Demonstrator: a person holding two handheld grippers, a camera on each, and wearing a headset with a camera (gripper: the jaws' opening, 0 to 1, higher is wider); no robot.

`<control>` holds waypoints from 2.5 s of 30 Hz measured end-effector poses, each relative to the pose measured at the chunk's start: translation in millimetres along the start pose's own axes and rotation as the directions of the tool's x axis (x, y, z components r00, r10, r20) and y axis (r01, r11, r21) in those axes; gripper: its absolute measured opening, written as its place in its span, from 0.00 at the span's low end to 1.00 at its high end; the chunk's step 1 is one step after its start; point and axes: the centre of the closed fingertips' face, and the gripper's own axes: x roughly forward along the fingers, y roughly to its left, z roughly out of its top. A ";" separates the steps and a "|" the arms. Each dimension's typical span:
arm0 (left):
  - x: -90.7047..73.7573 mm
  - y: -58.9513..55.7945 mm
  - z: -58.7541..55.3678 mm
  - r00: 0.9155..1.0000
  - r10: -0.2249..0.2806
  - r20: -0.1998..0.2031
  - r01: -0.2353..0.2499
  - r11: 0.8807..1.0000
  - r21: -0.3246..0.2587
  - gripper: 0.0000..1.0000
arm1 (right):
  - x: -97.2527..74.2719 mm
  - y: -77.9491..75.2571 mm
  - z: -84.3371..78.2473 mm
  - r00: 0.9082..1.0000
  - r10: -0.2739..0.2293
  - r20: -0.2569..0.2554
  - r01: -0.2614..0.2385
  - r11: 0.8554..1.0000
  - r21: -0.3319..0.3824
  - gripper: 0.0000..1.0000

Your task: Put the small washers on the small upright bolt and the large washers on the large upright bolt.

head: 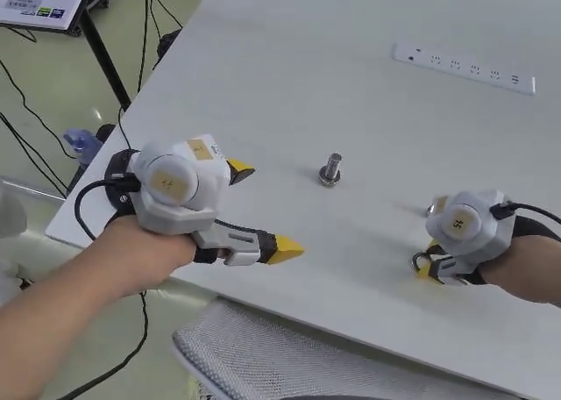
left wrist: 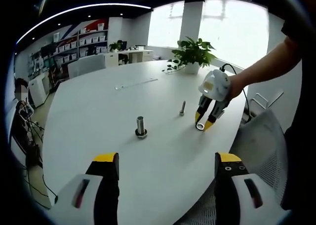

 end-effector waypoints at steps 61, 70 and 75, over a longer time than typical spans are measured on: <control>-6.5 0.5 -1.5 1.000 0.001 0.012 -0.001 1.000 0.001 0.76 | -91.8 -53.0 131.0 0.995 -0.009 0.096 0.016 0.998 -0.067 0.22; -1.8 5.4 -8.8 1.000 0.007 -0.016 -0.007 1.000 0.020 0.84 | -81.9 -60.5 159.2 0.995 0.001 0.104 0.010 0.995 -0.104 0.22; 3.2 8.3 -12.9 1.000 0.004 -0.030 -0.003 0.999 0.032 0.88 | -73.9 -68.1 168.7 0.995 0.012 0.098 0.000 0.993 -0.118 0.22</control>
